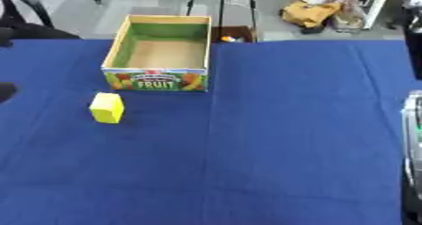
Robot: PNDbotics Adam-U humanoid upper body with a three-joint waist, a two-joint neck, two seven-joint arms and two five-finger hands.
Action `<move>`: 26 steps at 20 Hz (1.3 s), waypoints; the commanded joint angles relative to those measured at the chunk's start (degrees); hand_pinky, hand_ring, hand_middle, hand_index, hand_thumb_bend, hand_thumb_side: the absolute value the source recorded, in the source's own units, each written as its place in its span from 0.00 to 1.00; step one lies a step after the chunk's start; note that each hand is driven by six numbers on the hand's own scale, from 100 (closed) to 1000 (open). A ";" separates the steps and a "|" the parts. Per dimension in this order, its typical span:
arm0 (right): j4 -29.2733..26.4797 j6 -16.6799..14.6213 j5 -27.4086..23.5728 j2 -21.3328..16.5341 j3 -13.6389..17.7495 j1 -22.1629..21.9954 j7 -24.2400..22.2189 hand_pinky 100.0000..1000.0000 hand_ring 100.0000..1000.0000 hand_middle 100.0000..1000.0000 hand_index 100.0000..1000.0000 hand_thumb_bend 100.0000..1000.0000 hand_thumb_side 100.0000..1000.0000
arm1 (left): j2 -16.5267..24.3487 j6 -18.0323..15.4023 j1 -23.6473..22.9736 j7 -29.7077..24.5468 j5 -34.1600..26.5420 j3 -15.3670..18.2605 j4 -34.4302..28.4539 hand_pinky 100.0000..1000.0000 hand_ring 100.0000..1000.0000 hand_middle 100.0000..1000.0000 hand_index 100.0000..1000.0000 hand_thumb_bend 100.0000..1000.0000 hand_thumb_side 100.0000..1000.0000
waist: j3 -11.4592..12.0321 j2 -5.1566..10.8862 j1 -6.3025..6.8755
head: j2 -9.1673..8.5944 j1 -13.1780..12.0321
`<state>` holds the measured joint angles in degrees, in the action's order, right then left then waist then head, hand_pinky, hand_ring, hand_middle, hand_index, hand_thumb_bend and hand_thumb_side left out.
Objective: Pick up objects on the table and place them in the box.
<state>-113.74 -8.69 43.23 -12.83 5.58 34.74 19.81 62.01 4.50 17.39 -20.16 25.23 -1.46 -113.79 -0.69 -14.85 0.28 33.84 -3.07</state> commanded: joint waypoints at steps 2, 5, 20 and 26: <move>-0.85 -0.13 -0.57 -1.16 -0.22 0.62 -0.35 0.70 0.79 0.53 0.82 0.00 0.93 | 3.44 1.12 3.03 -7.54 0.71 -1.44 -0.80 0.64 0.76 0.80 1.00 0.50 0.90 | -0.26 0.81 0.33 | -0.84 -0.61; -0.85 -0.21 -0.70 -1.07 -0.39 0.63 -0.52 0.70 0.79 0.53 0.82 0.00 0.93 | 3.40 2.26 5.52 -12.04 0.72 -2.81 -0.46 0.64 0.76 0.80 1.00 0.51 0.84 | -0.56 0.78 0.45 | -1.03 -0.98; -0.85 -0.52 -1.41 -0.55 -1.03 0.81 -1.25 0.69 0.79 0.52 0.81 0.00 0.92 | -0.31 1.37 19.98 -24.34 2.79 -11.23 10.11 0.62 0.75 0.76 1.00 0.36 0.63 | -1.99 0.47 0.78 | -2.03 -3.03; -0.85 -0.68 -1.67 -0.30 -1.18 1.04 -1.38 0.69 0.79 0.52 0.81 0.00 0.91 | -4.42 0.23 25.78 -27.76 4.85 -14.10 17.53 0.62 0.74 0.75 1.00 0.34 0.61 | -2.57 0.11 0.83 | -2.74 -3.67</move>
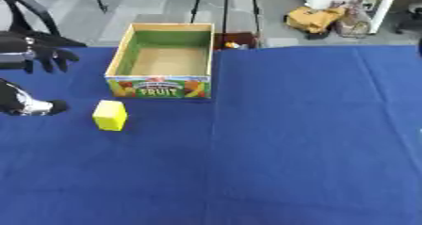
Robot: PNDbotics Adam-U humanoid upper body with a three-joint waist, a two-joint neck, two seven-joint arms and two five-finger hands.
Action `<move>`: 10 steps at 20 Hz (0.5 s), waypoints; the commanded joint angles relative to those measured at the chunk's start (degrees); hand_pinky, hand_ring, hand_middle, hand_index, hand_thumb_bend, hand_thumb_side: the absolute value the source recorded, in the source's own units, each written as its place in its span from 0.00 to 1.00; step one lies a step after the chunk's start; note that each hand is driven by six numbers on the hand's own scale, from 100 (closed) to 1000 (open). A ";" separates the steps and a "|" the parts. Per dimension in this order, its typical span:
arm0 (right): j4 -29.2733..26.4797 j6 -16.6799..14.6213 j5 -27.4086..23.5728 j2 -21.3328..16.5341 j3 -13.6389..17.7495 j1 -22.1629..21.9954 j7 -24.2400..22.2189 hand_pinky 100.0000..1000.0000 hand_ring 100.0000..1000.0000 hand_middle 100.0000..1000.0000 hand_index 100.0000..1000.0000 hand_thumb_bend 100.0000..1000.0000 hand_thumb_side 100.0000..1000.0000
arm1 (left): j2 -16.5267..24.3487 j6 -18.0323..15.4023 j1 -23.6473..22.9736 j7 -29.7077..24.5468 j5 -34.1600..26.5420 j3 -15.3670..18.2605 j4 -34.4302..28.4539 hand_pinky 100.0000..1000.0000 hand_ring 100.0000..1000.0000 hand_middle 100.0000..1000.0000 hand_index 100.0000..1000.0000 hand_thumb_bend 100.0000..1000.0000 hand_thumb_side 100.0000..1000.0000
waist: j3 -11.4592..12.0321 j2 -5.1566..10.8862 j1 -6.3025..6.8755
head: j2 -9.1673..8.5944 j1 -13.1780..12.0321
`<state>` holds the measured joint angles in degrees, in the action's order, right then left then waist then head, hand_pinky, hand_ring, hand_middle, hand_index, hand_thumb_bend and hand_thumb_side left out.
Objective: Pick up objects on the table and place them in the box.
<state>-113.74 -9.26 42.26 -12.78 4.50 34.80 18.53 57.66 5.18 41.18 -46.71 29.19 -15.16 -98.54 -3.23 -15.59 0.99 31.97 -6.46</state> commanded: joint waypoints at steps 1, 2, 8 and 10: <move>-0.85 -0.13 -0.75 -0.35 -0.12 1.01 -0.12 0.69 0.79 0.52 0.81 0.00 0.91 | -0.71 -0.71 2.80 -1.64 1.22 -0.84 3.44 0.62 0.74 0.75 1.00 0.34 0.61 | -0.11 0.77 0.15 | -1.00 -0.37; -0.85 -0.16 -0.82 -0.34 -0.14 1.03 -0.14 0.69 0.79 0.52 0.81 0.00 0.91 | -1.34 -1.01 3.58 -2.02 1.59 -1.27 4.57 0.61 0.74 0.76 1.00 0.34 0.60 | -0.18 0.69 0.18 | -1.10 -0.47; -0.85 -0.37 -1.27 -0.18 -0.18 1.23 -0.17 0.69 0.79 0.52 0.81 0.00 0.90 | -4.60 -3.85 7.04 -4.08 4.48 -3.85 10.13 0.61 0.75 0.76 0.97 0.33 0.58 | -0.70 0.18 0.38 | -1.71 -1.09; -0.85 -0.44 -1.39 -0.15 -0.19 1.31 -0.17 0.69 0.79 0.52 0.81 0.00 0.89 | -5.38 -4.90 7.61 -4.79 5.31 -4.59 11.63 0.61 0.75 0.76 0.97 0.33 0.57 | -0.87 0.00 0.46 | -1.83 -1.22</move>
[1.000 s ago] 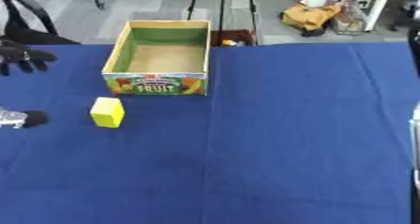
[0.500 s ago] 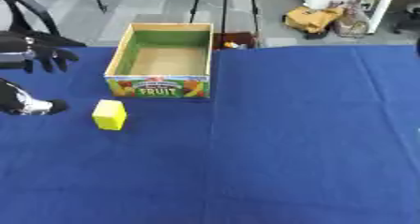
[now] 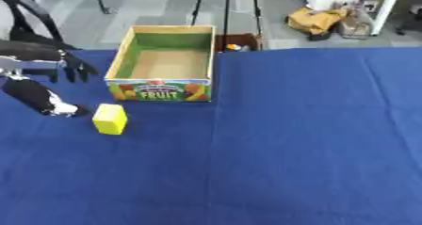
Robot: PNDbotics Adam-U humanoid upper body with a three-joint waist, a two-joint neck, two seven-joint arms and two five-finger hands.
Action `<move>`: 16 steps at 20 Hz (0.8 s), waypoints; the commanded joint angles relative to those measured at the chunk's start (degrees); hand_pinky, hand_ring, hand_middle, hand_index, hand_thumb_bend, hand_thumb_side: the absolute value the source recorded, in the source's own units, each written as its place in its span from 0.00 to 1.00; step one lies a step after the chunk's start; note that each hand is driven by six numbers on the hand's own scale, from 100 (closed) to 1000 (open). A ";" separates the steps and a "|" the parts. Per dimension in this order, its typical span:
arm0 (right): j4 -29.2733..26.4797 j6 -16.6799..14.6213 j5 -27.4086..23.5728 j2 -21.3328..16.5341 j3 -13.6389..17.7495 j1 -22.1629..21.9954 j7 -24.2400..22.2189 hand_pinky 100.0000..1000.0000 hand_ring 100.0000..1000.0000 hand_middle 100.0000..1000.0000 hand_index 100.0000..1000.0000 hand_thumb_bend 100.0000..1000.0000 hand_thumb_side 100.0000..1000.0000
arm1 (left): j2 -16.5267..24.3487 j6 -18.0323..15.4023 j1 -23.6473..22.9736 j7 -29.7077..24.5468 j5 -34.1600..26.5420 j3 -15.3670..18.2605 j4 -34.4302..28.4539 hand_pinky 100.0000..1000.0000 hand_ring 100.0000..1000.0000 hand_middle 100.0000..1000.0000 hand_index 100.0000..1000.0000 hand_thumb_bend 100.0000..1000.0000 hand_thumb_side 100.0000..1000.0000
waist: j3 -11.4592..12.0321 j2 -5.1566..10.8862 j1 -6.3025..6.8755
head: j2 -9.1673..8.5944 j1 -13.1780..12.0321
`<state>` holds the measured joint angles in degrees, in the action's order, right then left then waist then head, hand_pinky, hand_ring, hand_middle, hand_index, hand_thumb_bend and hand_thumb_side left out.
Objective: Pick up objects on the table and place them in the box.
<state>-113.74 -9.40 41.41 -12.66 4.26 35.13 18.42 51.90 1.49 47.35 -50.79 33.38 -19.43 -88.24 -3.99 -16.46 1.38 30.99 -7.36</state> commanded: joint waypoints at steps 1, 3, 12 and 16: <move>-0.85 -0.35 -0.60 -0.23 0.05 1.06 -0.04 0.69 0.79 0.52 0.81 0.00 0.89 | -0.01 -1.74 1.64 -0.94 1.53 -0.68 2.17 0.61 0.75 0.76 0.96 0.33 0.56 | -0.23 0.76 0.10 | -0.91 -0.39; -0.85 -0.41 -0.71 -0.17 0.06 1.16 0.02 0.69 0.79 0.52 0.81 0.00 0.89 | -0.66 -2.70 2.01 -1.12 2.26 -1.22 3.68 0.60 0.75 0.75 0.96 0.33 0.55 | -0.39 0.58 0.13 | -0.98 -0.53; -0.85 -0.60 -1.07 0.04 0.11 1.44 0.12 0.69 0.78 0.51 0.81 0.00 0.88 | -3.11 -5.59 3.67 -1.15 6.08 -2.06 9.63 0.60 0.75 0.76 0.96 0.30 0.55 | -0.74 0.01 0.10 | -1.39 -1.19; -0.85 -0.57 -1.26 -0.03 0.16 1.52 0.03 0.69 0.78 0.51 0.81 0.00 0.89 | -3.74 -7.35 4.40 0.23 12.10 -2.01 10.65 0.61 0.76 0.78 0.96 0.29 0.57 | -0.90 -0.32 -0.07 | -1.70 -1.40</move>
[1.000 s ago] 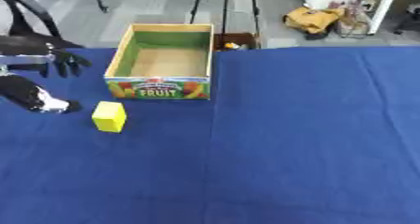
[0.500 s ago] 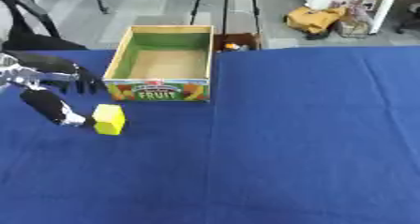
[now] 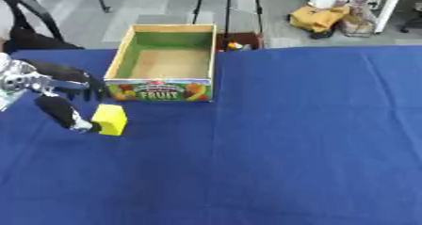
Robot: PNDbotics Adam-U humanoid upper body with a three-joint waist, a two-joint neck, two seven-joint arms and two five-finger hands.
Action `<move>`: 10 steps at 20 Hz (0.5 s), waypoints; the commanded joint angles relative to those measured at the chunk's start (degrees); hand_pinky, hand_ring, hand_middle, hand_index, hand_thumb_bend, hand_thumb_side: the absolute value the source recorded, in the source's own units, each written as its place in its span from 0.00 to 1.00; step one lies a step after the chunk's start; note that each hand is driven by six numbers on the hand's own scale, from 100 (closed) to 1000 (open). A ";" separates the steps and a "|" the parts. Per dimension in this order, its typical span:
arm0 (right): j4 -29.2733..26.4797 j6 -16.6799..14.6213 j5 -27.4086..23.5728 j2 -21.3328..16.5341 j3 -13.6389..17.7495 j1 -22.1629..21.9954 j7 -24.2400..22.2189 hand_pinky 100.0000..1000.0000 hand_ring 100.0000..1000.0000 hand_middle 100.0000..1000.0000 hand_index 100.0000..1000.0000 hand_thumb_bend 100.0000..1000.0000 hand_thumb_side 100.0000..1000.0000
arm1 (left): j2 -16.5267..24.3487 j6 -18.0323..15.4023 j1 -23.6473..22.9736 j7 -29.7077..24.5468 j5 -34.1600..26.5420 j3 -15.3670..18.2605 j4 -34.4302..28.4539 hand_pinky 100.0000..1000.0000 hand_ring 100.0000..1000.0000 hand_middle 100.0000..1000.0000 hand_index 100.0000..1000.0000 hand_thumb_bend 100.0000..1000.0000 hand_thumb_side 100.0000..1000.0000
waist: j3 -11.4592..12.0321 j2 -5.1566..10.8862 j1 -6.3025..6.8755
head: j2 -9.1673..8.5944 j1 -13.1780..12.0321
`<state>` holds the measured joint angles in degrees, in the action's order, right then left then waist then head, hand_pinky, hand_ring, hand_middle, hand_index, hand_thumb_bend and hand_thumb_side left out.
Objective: Pick up objects on the table and place them in the box.
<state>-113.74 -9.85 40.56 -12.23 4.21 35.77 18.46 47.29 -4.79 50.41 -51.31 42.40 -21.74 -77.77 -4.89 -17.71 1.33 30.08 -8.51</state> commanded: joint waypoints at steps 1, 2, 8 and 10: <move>-0.85 -0.12 -0.48 -0.48 0.23 0.87 -0.04 0.69 0.78 0.51 0.81 0.00 0.88 | 0.68 -1.48 1.44 1.11 4.18 0.30 0.43 0.61 0.76 0.79 0.96 0.29 0.57 | 0.01 0.85 -0.04 | -0.82 -0.29; -0.85 -0.12 -0.54 -0.49 0.24 0.88 -0.06 0.69 0.78 0.51 0.81 0.00 0.88 | 0.50 -1.83 1.55 1.39 4.97 0.29 0.69 0.61 0.76 0.79 0.96 0.29 0.57 | 0.01 0.77 -0.04 | -0.85 -0.31; -0.85 -0.16 -0.69 -0.50 0.28 0.94 -0.16 0.69 0.78 0.51 0.81 0.00 0.88 | -0.06 -2.89 1.93 2.20 6.41 0.35 2.00 0.61 0.77 0.80 0.96 0.29 0.58 | 0.00 0.58 -0.05 | -1.01 -0.43; -0.85 -0.16 -0.70 -0.50 0.29 0.94 -0.17 0.69 0.78 0.51 0.81 0.00 0.88 | -0.09 -3.01 1.95 2.30 6.49 0.36 2.14 0.61 0.77 0.80 0.96 0.29 0.58 | 0.00 0.58 -0.05 | -1.01 -0.43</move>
<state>-113.74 -9.87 40.17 -12.23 4.21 35.80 18.41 45.94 -7.52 51.02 -49.18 48.60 -21.74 -75.41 -4.91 -18.09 1.31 29.65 -8.78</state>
